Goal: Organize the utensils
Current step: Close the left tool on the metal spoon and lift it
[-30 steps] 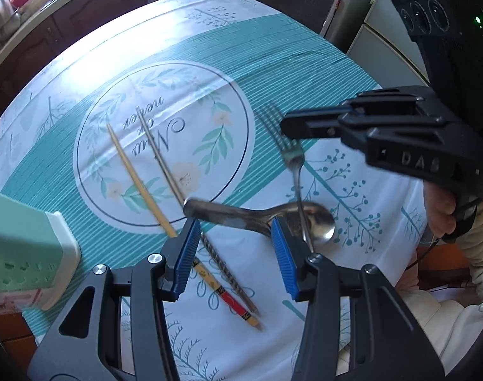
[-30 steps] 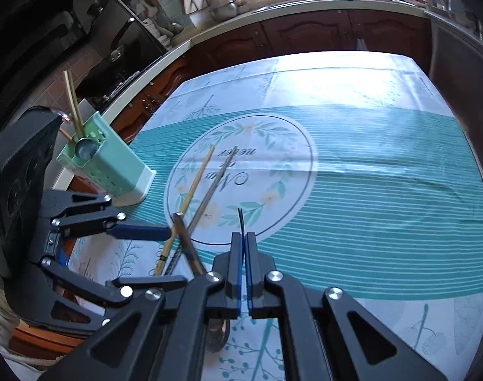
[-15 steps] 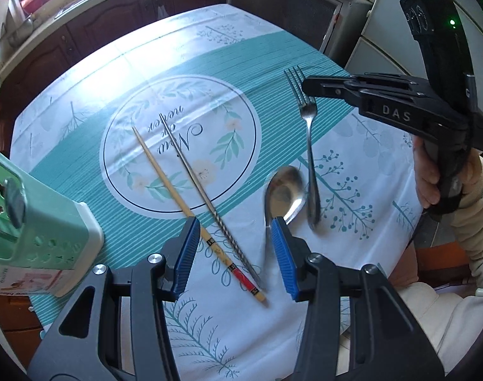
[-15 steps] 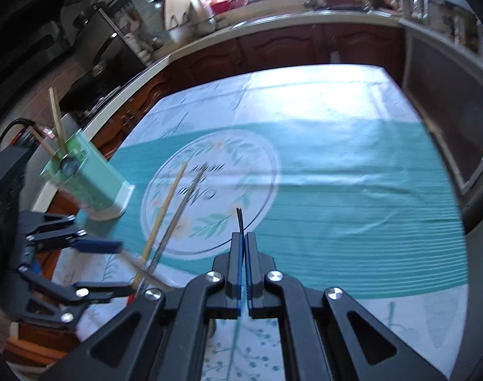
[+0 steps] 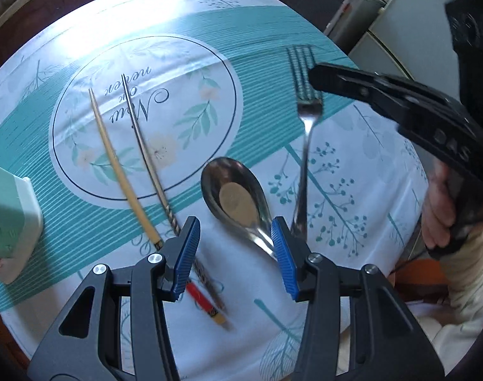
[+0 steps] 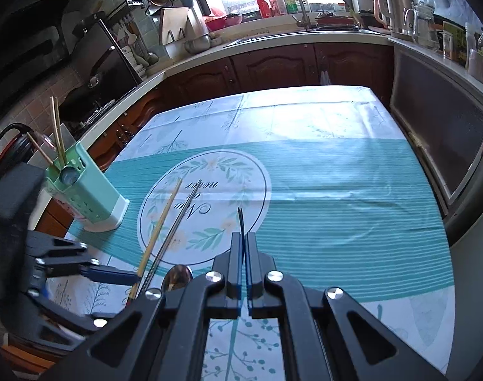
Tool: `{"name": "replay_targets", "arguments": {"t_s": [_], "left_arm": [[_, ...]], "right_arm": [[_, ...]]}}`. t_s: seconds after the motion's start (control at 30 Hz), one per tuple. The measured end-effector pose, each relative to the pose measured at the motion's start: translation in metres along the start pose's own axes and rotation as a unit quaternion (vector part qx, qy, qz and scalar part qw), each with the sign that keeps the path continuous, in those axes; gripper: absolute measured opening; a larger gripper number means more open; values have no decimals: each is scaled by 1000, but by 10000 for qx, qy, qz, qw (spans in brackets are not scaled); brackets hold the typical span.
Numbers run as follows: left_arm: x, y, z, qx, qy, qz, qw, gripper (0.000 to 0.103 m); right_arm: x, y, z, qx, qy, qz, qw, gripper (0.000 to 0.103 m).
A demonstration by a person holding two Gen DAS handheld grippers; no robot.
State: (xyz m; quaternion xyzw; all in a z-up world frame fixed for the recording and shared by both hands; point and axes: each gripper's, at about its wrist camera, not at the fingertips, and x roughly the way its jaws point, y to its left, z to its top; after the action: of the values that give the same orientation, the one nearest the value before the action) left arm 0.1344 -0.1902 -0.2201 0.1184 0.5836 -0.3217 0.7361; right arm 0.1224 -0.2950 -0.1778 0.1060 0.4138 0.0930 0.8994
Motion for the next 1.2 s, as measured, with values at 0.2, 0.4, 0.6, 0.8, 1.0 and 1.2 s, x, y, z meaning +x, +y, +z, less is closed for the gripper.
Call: {"name": "replay_targets", "arguments": {"t_s": [0.2, 0.4, 0.6, 0.8, 1.0, 1.2], "left_arm": [[7, 4, 9, 44, -105, -29, 9999, 44], [14, 9, 20, -64, -131, -244, 9996, 2], [-11, 0, 12, 163, -732, -4, 9972, 0], [-55, -17, -5, 479, -1782, 744, 9800, 0], [-116, -17, -25, 432, -3156, 1637, 9337, 0], [-198, -3, -57, 141, -4381, 2562, 8615, 0]], "right_arm": [[-1, 1, -5, 4, 10, 83, 10000, 1], [0, -5, -8, 132, 35, 158, 9998, 1], [2, -8, -10, 197, 85, 225, 9995, 1], [1, -3, -8, 168, 55, 312, 9994, 1], [-13, 16, -3, -59, -285, 316, 9991, 2], [-33, 45, 5, -500, -798, 310, 9951, 2]]}}
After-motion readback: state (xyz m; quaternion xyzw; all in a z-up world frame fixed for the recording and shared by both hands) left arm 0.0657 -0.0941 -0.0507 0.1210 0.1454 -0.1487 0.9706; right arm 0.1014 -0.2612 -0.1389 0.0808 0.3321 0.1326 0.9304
